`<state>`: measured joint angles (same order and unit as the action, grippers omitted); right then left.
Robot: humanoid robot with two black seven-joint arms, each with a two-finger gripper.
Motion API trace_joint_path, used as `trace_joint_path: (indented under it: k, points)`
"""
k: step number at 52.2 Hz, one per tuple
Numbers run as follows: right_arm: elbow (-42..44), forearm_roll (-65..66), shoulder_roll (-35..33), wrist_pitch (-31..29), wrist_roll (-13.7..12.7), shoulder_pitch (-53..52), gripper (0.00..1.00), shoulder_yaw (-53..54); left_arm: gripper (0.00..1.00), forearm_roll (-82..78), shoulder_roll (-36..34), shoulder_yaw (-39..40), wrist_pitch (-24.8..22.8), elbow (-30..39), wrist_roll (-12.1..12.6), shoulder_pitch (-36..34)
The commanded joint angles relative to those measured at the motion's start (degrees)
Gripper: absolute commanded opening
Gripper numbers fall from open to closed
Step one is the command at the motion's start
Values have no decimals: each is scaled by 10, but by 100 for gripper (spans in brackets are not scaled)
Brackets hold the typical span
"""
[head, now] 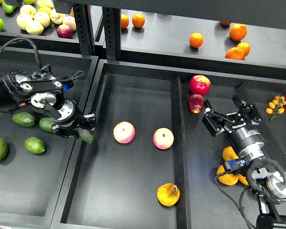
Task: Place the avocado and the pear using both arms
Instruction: 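Carry the avocado with the left gripper into the avocado bin and release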
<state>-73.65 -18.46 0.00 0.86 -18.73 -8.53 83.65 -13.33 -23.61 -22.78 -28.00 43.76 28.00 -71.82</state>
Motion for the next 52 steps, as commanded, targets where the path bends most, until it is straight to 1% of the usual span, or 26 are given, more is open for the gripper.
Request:
trace_joint_path:
  k: [1,14,23,40,52]
  points:
    - [0,0,0,-4,0,1,100,-3,30,-21,-20,17,0,0,0,22]
    - [0,0,0,-6,0,6,100,-6,30,-63,-49,43,0,-5,0,72]
    - [0,0,0,-6,0,8,100,-7,31,-73,-62,50,0,-7,0,87]
    - [0,0,0,-14,-1,11,100,-7,32,-89,-62,68,0,-19,0,118]
    - [0,0,0,-15,-1,16,100,-14,36,-96,-59,74,0,-27,0,135]
